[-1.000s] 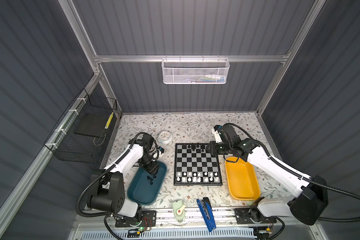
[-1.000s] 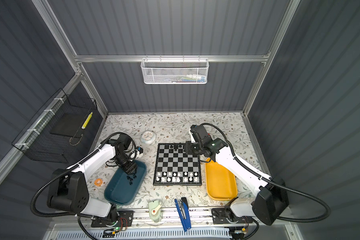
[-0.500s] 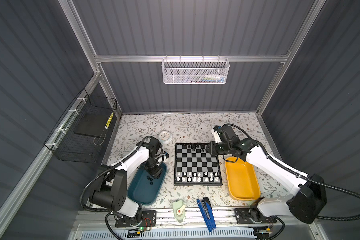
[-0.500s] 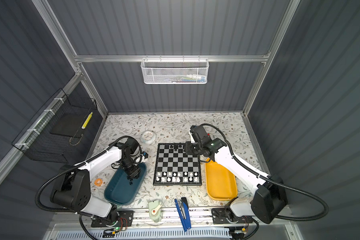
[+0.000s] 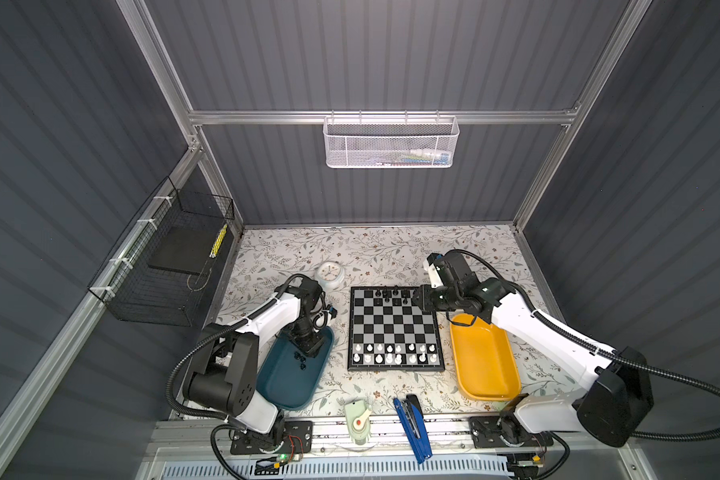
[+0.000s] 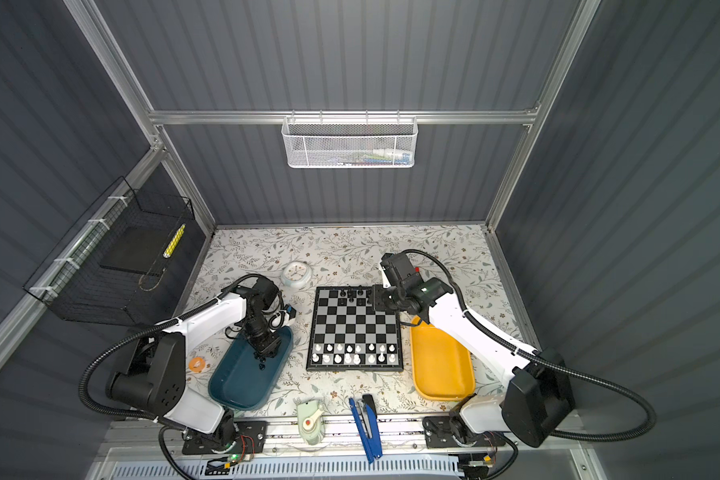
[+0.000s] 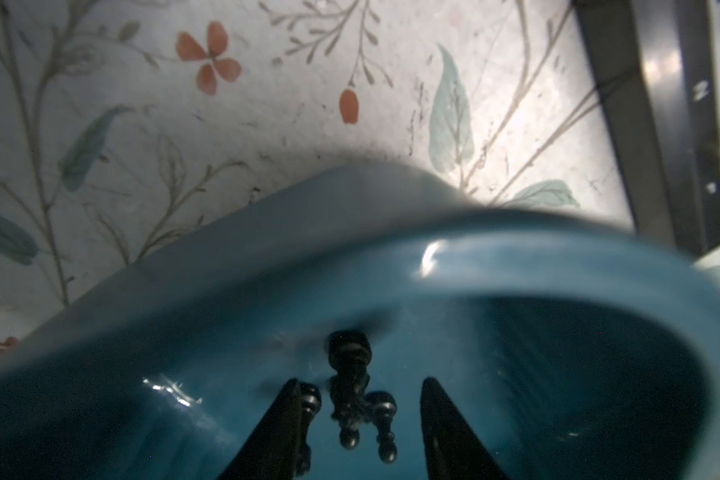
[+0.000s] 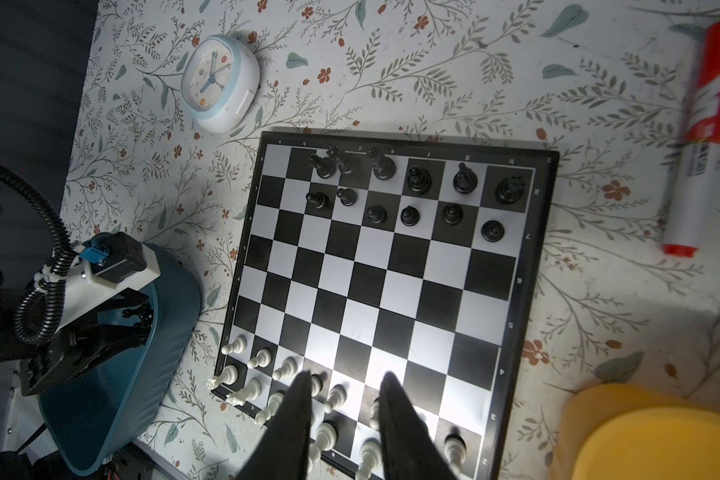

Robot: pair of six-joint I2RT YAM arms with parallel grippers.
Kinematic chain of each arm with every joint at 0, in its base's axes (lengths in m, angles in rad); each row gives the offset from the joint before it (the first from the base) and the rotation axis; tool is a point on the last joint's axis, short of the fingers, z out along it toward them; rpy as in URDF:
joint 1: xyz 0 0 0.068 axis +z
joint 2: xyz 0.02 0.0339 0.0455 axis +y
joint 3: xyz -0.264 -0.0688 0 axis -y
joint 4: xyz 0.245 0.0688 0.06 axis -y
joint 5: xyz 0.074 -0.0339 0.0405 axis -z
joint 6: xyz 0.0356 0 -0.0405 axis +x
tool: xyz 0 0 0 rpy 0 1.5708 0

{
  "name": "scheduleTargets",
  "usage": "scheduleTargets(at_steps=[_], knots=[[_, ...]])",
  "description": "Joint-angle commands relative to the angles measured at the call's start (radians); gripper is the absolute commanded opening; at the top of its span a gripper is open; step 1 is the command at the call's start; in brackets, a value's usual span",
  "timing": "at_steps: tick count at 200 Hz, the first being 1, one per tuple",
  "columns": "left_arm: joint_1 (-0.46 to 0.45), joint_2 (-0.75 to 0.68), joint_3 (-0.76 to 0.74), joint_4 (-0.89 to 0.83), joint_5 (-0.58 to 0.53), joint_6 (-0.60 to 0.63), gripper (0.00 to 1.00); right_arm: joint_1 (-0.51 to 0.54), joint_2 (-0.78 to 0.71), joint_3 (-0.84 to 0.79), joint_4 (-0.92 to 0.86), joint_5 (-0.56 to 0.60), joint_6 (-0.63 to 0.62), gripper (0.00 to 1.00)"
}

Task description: Set up the chess pieces on the board

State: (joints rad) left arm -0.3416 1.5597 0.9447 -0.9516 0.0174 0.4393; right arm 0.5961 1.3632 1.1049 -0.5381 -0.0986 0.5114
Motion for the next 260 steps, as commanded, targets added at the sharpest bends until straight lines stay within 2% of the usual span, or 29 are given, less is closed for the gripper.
scheduleTargets(at_steps=[1, 67, 87, 133, 168, 217, 260], knots=[[-0.004, 0.01, -0.01, -0.006, 0.0, -0.011, 0.47, -0.004, 0.007, -0.014, 0.004, -0.003, -0.018, 0.3], [-0.013, 0.037, -0.009, -0.007, -0.011, -0.007, 0.41, -0.005, 0.007, -0.02, 0.005, -0.002, -0.021, 0.3], [-0.016, 0.033, -0.012, 0.0, -0.021, -0.011, 0.35, -0.004, 0.007, -0.021, 0.006, -0.002, -0.022, 0.3], [-0.023, 0.037, -0.012, 0.001, -0.03, -0.017, 0.34, -0.007, 0.012, -0.016, 0.006, -0.004, -0.028, 0.3], [-0.025, 0.036, -0.012, 0.002, -0.031, -0.016, 0.22, -0.008, 0.016, -0.014, 0.005, -0.006, -0.033, 0.3], [-0.027, 0.034, -0.008, 0.005, -0.036, -0.02, 0.17, -0.01, 0.02, -0.013, 0.005, -0.013, -0.033, 0.3], [-0.028, 0.036, -0.005, 0.004, -0.041, -0.022, 0.07, -0.01, 0.012, -0.014, 0.01, -0.05, -0.048, 0.3]])
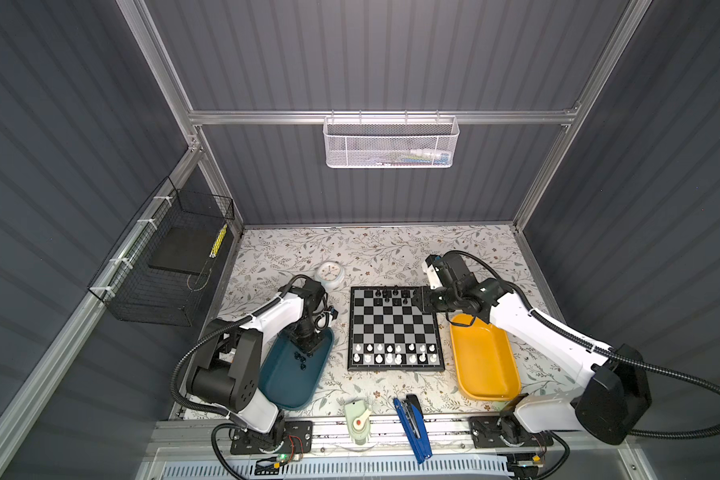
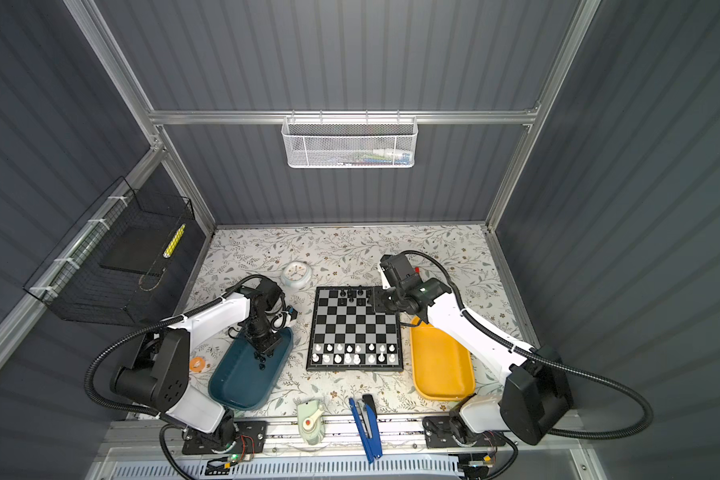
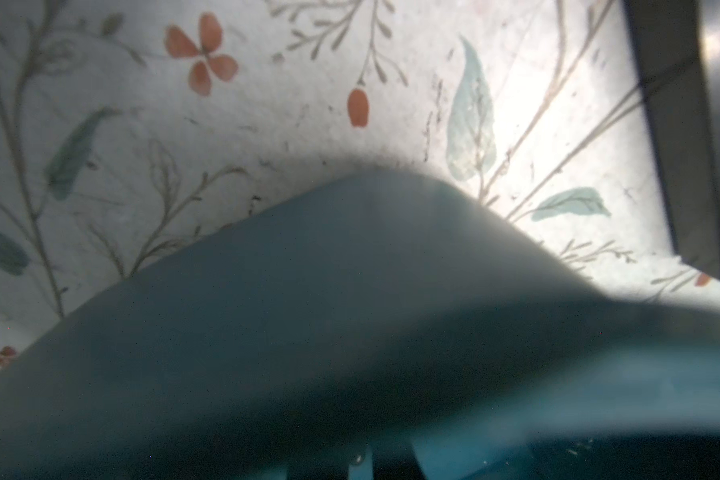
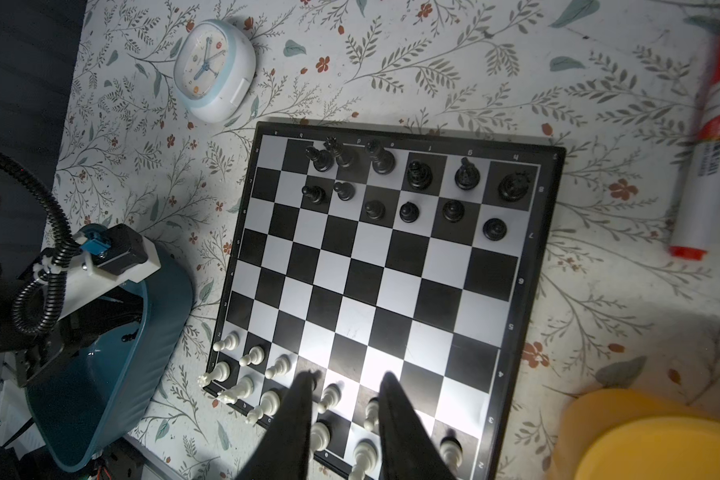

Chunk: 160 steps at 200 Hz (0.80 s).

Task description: Set up the chess pieces on the board

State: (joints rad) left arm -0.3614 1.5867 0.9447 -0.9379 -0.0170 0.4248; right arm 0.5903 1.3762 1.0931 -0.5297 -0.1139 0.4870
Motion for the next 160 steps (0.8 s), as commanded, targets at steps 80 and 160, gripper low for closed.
scheduleTargets(at_steps=[80, 160], knots=[[-0.011, -0.012, 0.025, -0.013, -0.036, -0.018, 0.03, -0.004, -0.02, -0.01, 0.028, -0.111, -0.05, 0.3], [-0.01, -0.024, 0.062, -0.029, -0.046, -0.041, 0.03, -0.003, -0.006, -0.007, 0.033, -0.154, -0.068, 0.3]])
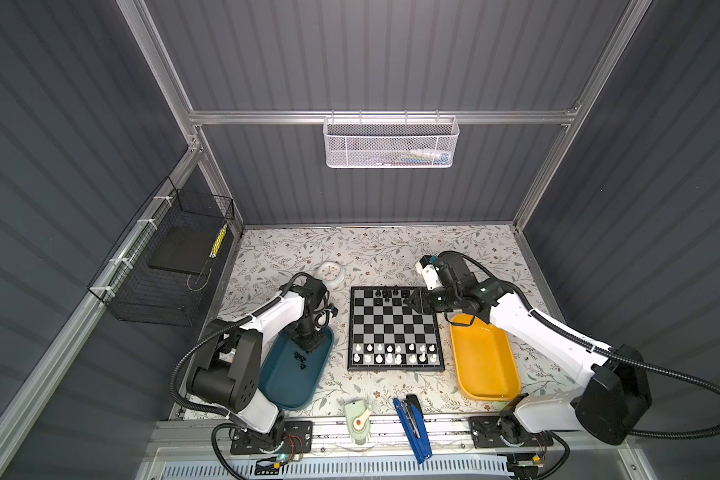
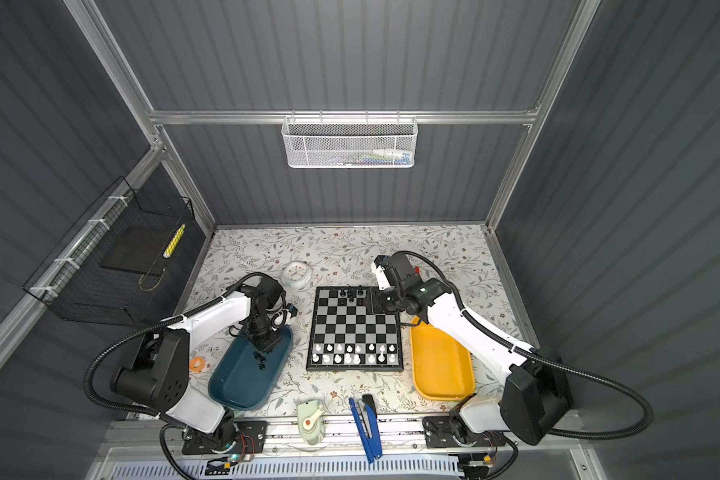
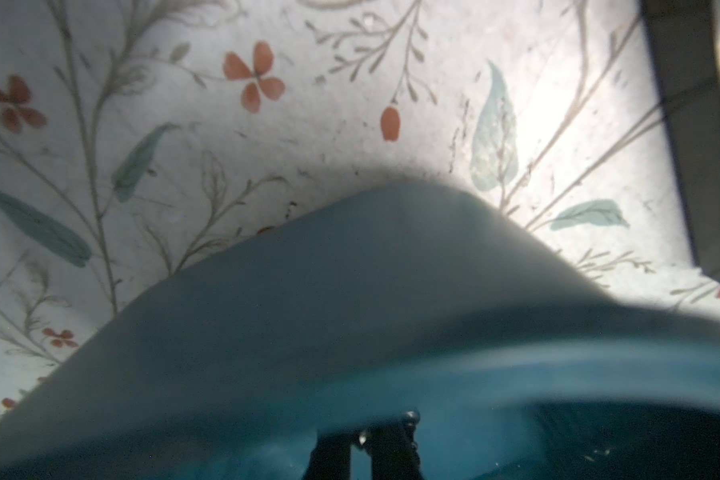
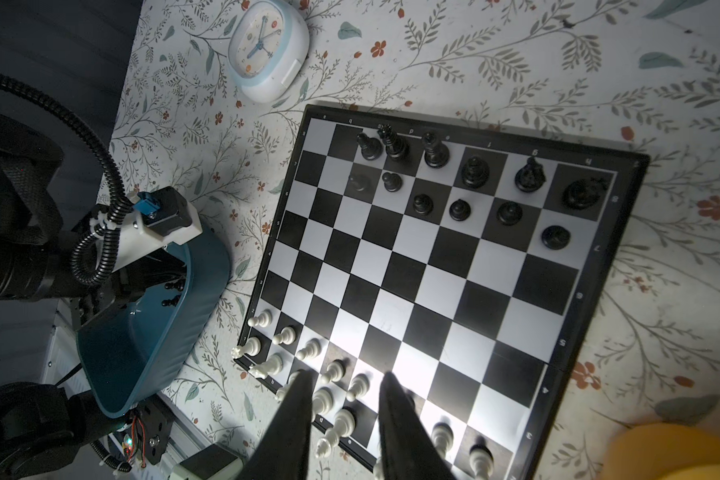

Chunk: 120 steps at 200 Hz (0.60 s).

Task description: Set up the chess pieces on the board

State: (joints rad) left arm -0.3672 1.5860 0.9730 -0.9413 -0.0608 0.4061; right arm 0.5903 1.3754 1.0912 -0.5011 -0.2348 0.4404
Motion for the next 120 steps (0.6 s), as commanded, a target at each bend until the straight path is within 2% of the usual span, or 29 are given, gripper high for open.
scheduleTargets(at_steps=[1, 89, 94, 120], knots=[[-0.005, -0.023, 0.034, -0.026, -0.002, -0.022, 0.03, -0.004, -0.006, -0.005, 0.004, -0.034, -0.021, 0.3], [-0.005, -0.05, 0.07, -0.067, -0.026, 0.0, 0.03, -0.003, 0.008, 0.009, 0.008, -0.09, -0.038, 0.3], [-0.005, -0.05, 0.07, -0.067, -0.031, 0.003, 0.03, -0.002, 0.012, 0.01, 0.008, -0.132, -0.04, 0.3], [-0.004, -0.052, 0.084, -0.105, -0.048, 0.008, 0.03, 0.005, 0.032, 0.019, 0.0, -0.158, -0.048, 0.3]])
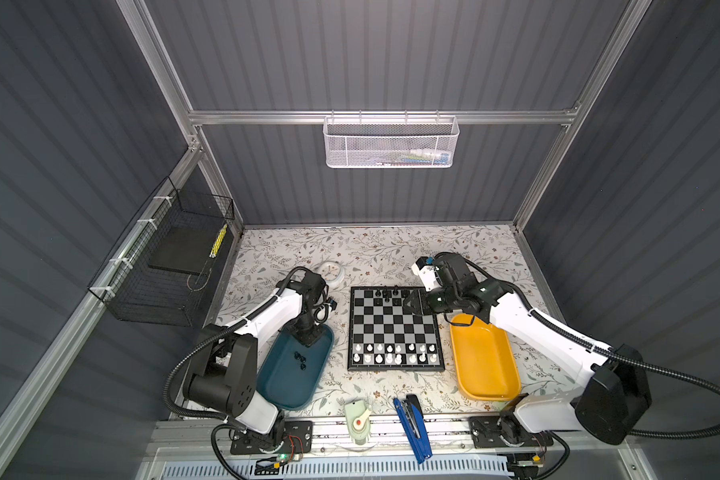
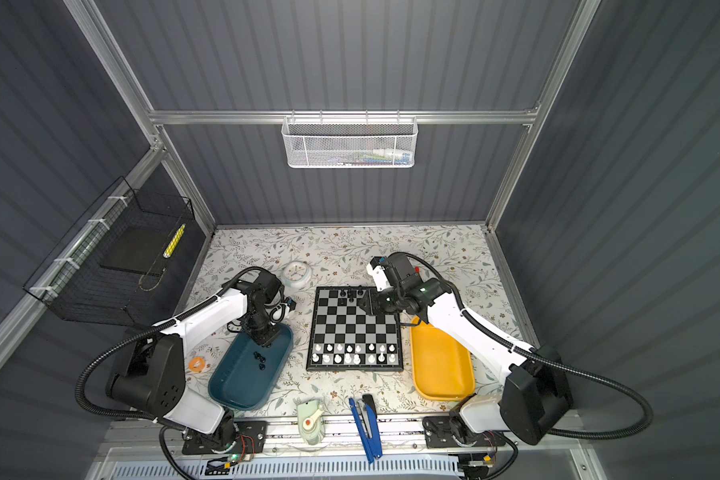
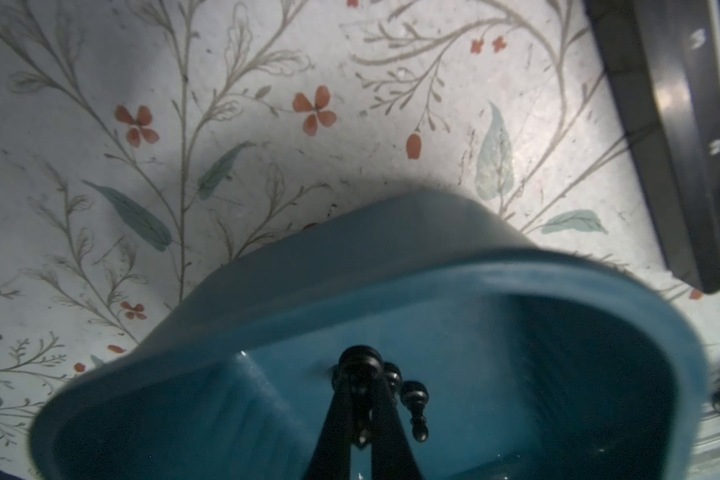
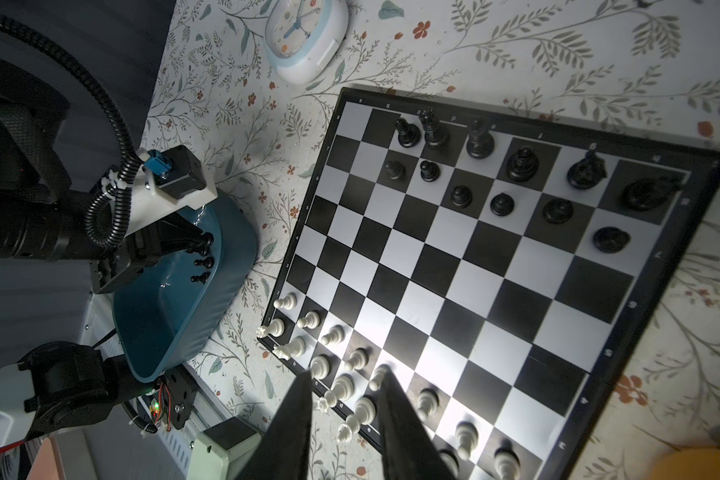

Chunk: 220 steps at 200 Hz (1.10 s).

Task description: Set up the chess pieces on the board

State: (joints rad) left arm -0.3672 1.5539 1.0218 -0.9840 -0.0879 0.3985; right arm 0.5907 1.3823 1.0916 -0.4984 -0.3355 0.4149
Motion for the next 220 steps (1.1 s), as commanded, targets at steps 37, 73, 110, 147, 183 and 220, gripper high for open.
scheduleTargets(at_steps=[37, 73, 110, 147, 183, 220], knots=[[-0.005, -0.027, 0.067, -0.11, -0.019, 0.009, 0.03, 0.015, 0.036, 0.03, -0.01, -0.08, -0.032, 0.3], [-0.004, -0.052, 0.107, -0.14, -0.043, 0.02, 0.02, 0.023, 0.046, 0.049, -0.022, -0.107, -0.053, 0.3], [-0.004, -0.054, 0.136, -0.13, -0.07, 0.042, 0.02, 0.029, 0.051, 0.084, -0.063, -0.109, -0.074, 0.3], [-0.004, -0.043, 0.23, -0.19, -0.046, 0.056, 0.03, 0.032, 0.037, 0.091, -0.078, -0.109, -0.066, 0.3], [-0.004, -0.037, 0.291, -0.206, -0.038, 0.07, 0.04, 0.042, 0.03, 0.091, -0.092, -0.108, -0.053, 0.3], [-0.004, 0.011, 0.38, -0.208, -0.032, 0.072, 0.04, 0.046, 0.013, 0.094, -0.104, -0.079, -0.045, 0.3]])
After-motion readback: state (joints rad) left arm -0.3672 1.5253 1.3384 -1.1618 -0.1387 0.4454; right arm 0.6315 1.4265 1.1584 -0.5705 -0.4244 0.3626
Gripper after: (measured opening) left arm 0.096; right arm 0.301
